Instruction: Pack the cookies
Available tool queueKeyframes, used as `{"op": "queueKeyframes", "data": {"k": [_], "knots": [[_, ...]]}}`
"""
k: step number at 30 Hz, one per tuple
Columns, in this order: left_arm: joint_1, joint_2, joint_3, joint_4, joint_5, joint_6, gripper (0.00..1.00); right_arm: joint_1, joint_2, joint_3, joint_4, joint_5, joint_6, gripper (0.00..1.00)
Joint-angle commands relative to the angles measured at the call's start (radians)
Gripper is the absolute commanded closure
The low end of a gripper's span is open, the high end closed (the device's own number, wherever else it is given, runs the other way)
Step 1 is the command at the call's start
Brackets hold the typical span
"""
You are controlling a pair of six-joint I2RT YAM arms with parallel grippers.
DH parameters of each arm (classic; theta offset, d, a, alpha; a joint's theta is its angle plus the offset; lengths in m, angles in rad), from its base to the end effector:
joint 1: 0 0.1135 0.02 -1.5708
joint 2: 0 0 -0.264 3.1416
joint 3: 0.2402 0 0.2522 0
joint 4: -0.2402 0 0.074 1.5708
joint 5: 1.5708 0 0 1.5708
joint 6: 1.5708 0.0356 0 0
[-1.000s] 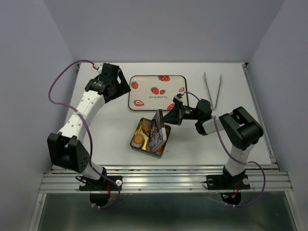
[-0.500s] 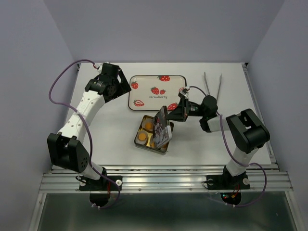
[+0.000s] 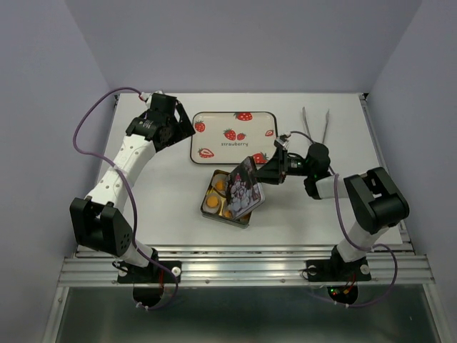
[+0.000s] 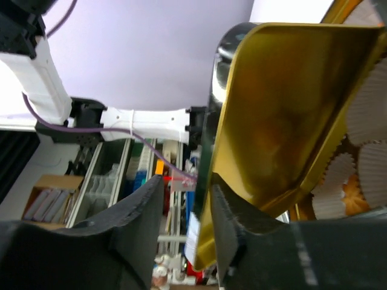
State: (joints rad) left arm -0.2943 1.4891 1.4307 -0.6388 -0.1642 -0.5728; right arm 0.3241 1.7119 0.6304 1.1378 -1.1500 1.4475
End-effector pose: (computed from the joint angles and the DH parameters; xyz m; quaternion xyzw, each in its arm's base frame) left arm 0.3176 -0.0902 0.3522 -0.1597 0.8895 -0.1097 0.4138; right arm 0.2869 0.1307 0.1918 -0.0275 0.6984 0.7086 0.0965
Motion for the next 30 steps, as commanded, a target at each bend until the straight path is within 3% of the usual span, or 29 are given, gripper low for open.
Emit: {"op": "queueKeyframes", "data": {"k": [1,5,7,8,11,12,22,30], "knots": [[0.001,-0.009,-0.009,0.027,0.009,0.021,0.01,-0.048,-0.084,-0.026,-0.105,-0.028,-0.116,0.54],[0.003,0.002,0.000,0.030,0.014,0.021,0.01,-0.082,-0.121,-0.037,-0.255,-0.033,-0.246,0.50],[0.001,0.005,0.000,0.030,0.014,0.019,0.01,-0.091,-0.138,-0.014,-0.488,-0.033,-0.355,0.49],[0.000,0.005,0.000,0.030,0.014,0.019,0.01,-0.091,-0.152,0.039,-0.768,-0.013,-0.538,0.49],[0.000,0.007,-0.009,0.030,0.017,0.017,0.01,-0.091,-0.144,0.203,-1.193,0.111,-0.941,0.49],[-0.002,0.007,-0.012,0.030,0.018,0.016,0.01,-0.091,-0.144,0.224,-1.313,0.145,-0.987,0.50],[-0.009,0.010,-0.058,0.034,0.022,0.007,0.01,-0.091,-0.153,0.269,-1.467,0.332,-1.046,0.50],[-0.017,0.002,-0.108,0.053,0.040,-0.024,0.01,-0.025,-0.144,0.307,-1.532,0.369,-1.059,0.60]]}}
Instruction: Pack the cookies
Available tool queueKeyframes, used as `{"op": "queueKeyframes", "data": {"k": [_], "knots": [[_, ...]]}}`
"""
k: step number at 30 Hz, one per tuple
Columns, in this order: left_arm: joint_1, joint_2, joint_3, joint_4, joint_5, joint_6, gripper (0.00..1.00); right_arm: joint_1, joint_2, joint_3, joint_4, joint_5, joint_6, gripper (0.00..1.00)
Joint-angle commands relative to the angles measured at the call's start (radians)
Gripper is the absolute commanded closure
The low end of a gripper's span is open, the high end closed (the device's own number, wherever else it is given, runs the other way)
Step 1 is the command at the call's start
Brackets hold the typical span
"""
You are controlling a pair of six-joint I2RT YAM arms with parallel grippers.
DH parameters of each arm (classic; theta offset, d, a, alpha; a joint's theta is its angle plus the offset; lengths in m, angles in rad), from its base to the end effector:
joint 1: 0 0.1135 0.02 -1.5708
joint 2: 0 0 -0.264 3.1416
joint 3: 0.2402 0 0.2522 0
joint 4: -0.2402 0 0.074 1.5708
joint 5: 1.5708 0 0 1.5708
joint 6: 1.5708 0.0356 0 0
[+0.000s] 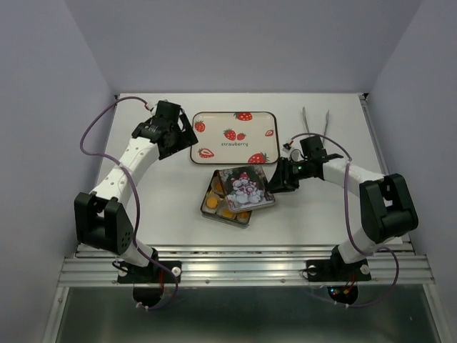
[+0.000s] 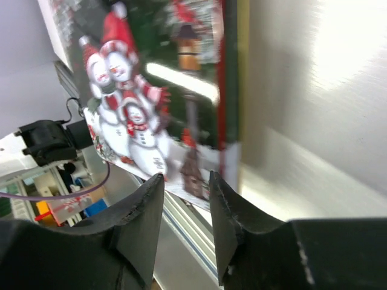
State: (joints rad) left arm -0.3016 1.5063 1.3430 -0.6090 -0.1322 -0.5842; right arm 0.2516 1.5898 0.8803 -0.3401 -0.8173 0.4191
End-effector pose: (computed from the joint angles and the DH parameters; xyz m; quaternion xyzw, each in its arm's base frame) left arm 0.3191 -0.0944 0.3201 -0.1549 0.9066 -0.1112 0.3765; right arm 0.2830 0.0996 0.1781 -0.0278 0.8921 0.4404 0.0969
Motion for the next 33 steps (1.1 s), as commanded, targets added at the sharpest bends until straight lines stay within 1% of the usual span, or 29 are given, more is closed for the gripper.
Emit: {"op": "queueKeyframes", "data": {"k": [1,5,8,12,13,15,16,17,18,19,20,21,23,25,27,29,31,32,33], "knots": [[-0.010,-0.018,-0.025,0.025,0.008,-0.014,0.01,0.048,-0.025,0.055,-0.053,0.044,-0.023,0.62],[-0.013,-0.041,-0.071,0.038,0.016,-0.032,0.01,0.069,-0.060,0.036,-0.053,0.047,0.013,0.63],[-0.013,-0.055,-0.105,0.055,0.025,-0.051,0.01,0.080,-0.053,0.039,-0.051,0.053,0.014,0.62],[-0.019,-0.061,-0.134,0.071,0.034,-0.063,0.01,0.080,-0.050,0.088,-0.053,0.104,0.010,0.61],[-0.021,-0.063,-0.142,0.074,0.039,-0.065,0.01,0.080,-0.047,0.121,-0.056,0.107,0.018,0.60],[-0.027,-0.066,-0.154,0.081,0.051,-0.077,0.01,0.080,-0.056,0.169,-0.053,0.136,0.058,0.52],[-0.028,-0.067,-0.157,0.086,0.051,-0.077,0.01,0.080,-0.056,0.169,-0.053,0.164,0.078,0.52],[-0.033,-0.070,-0.160,0.100,0.058,-0.075,0.01,0.080,-0.071,0.193,-0.054,0.250,0.120,0.50],[-0.045,-0.072,-0.163,0.107,0.063,-0.069,0.01,0.080,-0.080,0.200,-0.059,0.303,0.142,0.48],[-0.054,-0.070,-0.171,0.118,0.060,-0.048,0.01,0.080,-0.096,0.207,-0.063,0.382,0.164,0.44],[-0.062,-0.067,-0.177,0.121,0.060,-0.037,0.01,0.080,-0.103,0.207,-0.068,0.407,0.174,0.44],[-0.070,-0.064,-0.183,0.126,0.066,-0.025,0.01,0.065,-0.106,0.204,-0.069,0.420,0.190,0.43],[-0.091,-0.055,-0.203,0.141,0.085,0.004,0.01,0.044,-0.113,0.203,-0.079,0.431,0.195,0.36],[-0.100,-0.054,-0.217,0.159,0.117,0.009,0.01,0.044,-0.110,0.220,-0.143,0.472,0.190,0.32],[-0.106,-0.054,-0.231,0.183,0.128,0.011,0.01,0.035,-0.120,0.230,-0.207,0.553,0.201,0.24],[-0.120,-0.051,-0.238,0.195,0.128,0.017,0.01,-0.003,-0.139,0.215,-0.218,0.589,0.227,0.21],[-0.129,-0.041,-0.242,0.198,0.161,0.030,0.01,-0.040,-0.165,0.189,-0.215,0.595,0.250,0.16],[-0.140,-0.034,-0.243,0.198,0.163,0.037,0.01,-0.067,-0.166,0.186,-0.217,0.593,0.244,0.12],[-0.143,-0.029,-0.243,0.198,0.161,0.041,0.01,-0.068,-0.154,0.187,-0.217,0.595,0.230,0.10]]}}
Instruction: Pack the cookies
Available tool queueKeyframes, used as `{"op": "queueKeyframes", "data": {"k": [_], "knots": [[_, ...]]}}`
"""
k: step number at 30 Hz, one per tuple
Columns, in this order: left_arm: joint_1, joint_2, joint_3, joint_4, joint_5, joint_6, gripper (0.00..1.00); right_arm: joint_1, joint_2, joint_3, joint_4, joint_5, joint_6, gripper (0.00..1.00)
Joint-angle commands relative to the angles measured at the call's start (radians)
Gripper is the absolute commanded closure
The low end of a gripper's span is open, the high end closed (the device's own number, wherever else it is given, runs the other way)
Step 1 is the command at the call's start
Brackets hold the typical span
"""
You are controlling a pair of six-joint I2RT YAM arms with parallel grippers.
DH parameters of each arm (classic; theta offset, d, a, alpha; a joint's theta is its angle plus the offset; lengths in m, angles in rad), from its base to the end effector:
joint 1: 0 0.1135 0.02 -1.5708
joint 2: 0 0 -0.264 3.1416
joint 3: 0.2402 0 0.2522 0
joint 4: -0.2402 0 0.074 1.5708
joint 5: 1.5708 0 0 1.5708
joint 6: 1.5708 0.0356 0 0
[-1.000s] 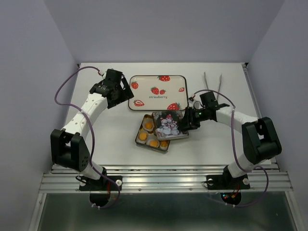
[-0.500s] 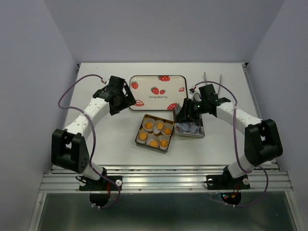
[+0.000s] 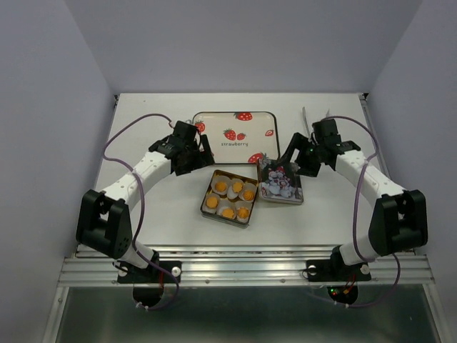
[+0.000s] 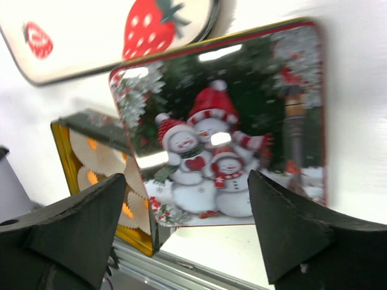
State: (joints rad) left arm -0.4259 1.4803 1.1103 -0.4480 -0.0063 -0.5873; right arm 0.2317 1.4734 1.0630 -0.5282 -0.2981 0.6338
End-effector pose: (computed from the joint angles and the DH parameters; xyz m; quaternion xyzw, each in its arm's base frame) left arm 0.2926 -0.1325 0.2638 -0.0761 0.9269 -0.1758 0.3228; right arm 0.2961 0.0806 0.2464 0.1425 0.9302 0.2570 0.2199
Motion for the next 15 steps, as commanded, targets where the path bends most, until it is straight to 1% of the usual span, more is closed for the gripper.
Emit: {"op": "queueKeyframes", "data": {"k": [1,4,7,11,15], "knots": [[-0.025,-0.003,-0.013,0.037,0.034,0.046,0.02,-0.060,-0.029,0.018,-0.030,0.073,0.000,0.08],[-0.036,0.000,-0.027,0.042,0.023,0.044,0.06,-0.087,0.014,0.037,-0.032,0.068,-0.022,0.06],[-0.039,-0.003,-0.041,0.045,0.025,0.044,0.08,-0.112,0.037,0.025,-0.029,0.067,-0.029,0.01],[-0.043,-0.009,-0.067,0.058,0.029,0.044,0.09,-0.123,0.093,0.035,-0.009,0.050,-0.081,0.00],[-0.054,0.003,-0.081,0.083,0.058,0.060,0.13,-0.143,0.165,0.051,0.010,0.028,-0.138,0.00]]}}
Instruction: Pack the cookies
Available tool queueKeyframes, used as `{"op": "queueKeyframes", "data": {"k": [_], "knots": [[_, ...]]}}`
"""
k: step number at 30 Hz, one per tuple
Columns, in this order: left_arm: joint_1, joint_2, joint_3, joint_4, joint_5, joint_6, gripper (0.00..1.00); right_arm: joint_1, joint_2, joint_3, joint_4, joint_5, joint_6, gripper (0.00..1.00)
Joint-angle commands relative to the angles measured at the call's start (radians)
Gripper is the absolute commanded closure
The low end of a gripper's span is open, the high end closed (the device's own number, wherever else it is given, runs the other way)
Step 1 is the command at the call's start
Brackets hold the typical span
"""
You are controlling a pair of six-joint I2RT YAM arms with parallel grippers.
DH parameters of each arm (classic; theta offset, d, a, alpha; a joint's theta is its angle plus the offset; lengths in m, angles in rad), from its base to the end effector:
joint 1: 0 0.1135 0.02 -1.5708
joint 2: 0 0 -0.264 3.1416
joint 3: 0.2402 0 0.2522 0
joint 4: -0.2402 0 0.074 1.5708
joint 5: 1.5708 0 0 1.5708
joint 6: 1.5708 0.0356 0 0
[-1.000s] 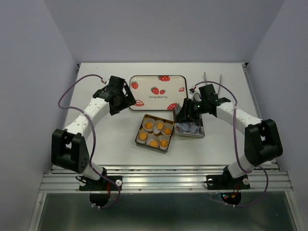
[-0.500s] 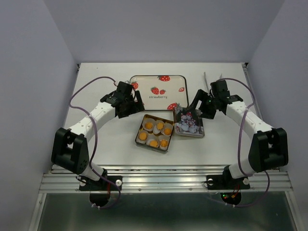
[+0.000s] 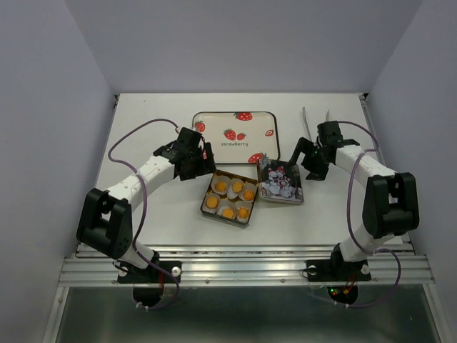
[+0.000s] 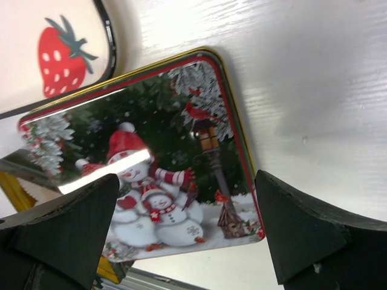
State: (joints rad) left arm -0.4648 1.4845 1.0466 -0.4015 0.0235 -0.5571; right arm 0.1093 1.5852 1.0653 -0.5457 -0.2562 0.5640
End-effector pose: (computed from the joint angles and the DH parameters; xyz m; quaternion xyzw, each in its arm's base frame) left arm 0.2836 -0.1432 0.2454 -0.0389 0.9330 -0.1844 0.3065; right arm 0.3158 0.0437 0.2130 0.1854 0.9428 0.1986 0.1931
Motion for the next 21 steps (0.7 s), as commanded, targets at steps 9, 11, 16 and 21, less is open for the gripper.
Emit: {"op": "queueKeyframes", "data": {"k": [9,11,16,21], "knots": [[-0.051,0.031,-0.051,0.072,-0.002,0.003,0.20,-0.030,0.145,0.068,0.102,-0.031,-0.122,0.00],[-0.052,0.034,-0.056,0.075,-0.048,-0.021,0.22,-0.030,0.154,0.055,0.115,-0.055,-0.136,0.00],[-0.060,0.052,-0.062,0.101,-0.076,-0.053,0.28,-0.030,0.160,0.025,0.171,-0.112,-0.156,0.00],[-0.080,0.062,-0.051,0.102,-0.106,-0.075,0.32,-0.030,0.167,0.007,0.191,-0.178,-0.179,0.00]]}}
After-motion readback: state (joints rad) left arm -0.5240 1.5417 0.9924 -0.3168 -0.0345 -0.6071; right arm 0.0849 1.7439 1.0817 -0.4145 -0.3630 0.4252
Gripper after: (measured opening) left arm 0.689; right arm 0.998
